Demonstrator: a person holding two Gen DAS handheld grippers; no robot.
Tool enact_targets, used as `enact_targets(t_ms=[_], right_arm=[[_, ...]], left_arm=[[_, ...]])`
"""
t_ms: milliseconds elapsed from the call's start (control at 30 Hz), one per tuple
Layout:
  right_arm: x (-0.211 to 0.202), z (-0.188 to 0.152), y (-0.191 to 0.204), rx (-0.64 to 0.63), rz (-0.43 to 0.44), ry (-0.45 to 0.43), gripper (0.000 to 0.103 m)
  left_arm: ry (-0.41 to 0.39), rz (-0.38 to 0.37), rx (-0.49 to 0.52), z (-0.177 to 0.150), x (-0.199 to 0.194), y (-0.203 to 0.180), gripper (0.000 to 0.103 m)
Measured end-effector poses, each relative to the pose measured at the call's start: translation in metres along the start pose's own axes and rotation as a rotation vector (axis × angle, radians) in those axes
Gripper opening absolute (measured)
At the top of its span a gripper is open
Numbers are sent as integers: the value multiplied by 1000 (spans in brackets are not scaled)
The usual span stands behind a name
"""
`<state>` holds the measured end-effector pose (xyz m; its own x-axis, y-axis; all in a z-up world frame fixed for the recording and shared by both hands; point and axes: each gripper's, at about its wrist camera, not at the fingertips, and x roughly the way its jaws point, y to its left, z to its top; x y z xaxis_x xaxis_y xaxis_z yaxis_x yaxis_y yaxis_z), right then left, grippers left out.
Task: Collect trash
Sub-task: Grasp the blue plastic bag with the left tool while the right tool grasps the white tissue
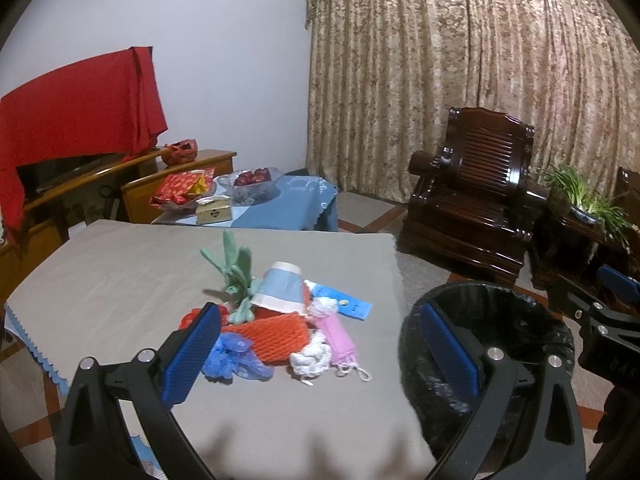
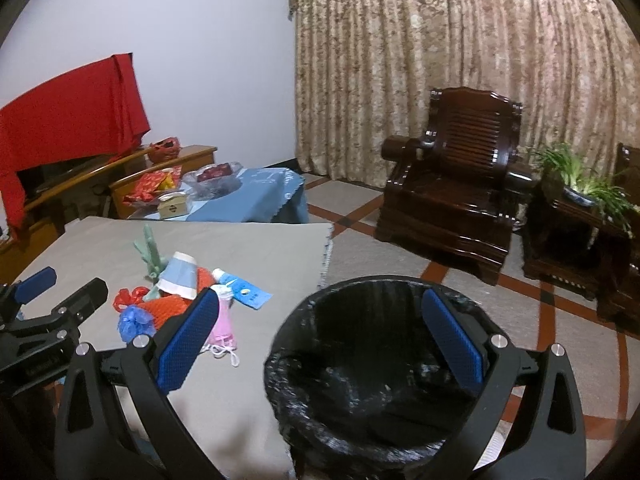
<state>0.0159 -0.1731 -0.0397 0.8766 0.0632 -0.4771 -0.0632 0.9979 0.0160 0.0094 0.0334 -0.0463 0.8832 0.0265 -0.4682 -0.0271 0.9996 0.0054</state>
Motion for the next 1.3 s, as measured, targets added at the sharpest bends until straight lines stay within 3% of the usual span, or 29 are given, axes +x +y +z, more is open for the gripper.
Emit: enact_targets(t_ms=[300,400,600,733,867,1100,1300], right_arm=[[50,3,48,-55,136,54,98],[70,0,67,-81,166,73,98],[112,-15,98,-141,176,112,98],[140,-32,109,-151,209,175,84],[161,-50,121,-185,239,225,76],[190,-72,148,-242,296,283,73],[212,-83,165,-275,342,331,61]], left_arm=[[25,160,-26,-14,20,68,97],[48,176,-35,-23,31,86,97],[114,173,-69,-40,66,111,97],[146,170,-63,-51,94,118,96],[199,160,-59,-65,122,127,87],[237,161,-68,-79,141,140,85],[256,155,-68,-86,150,145,81]])
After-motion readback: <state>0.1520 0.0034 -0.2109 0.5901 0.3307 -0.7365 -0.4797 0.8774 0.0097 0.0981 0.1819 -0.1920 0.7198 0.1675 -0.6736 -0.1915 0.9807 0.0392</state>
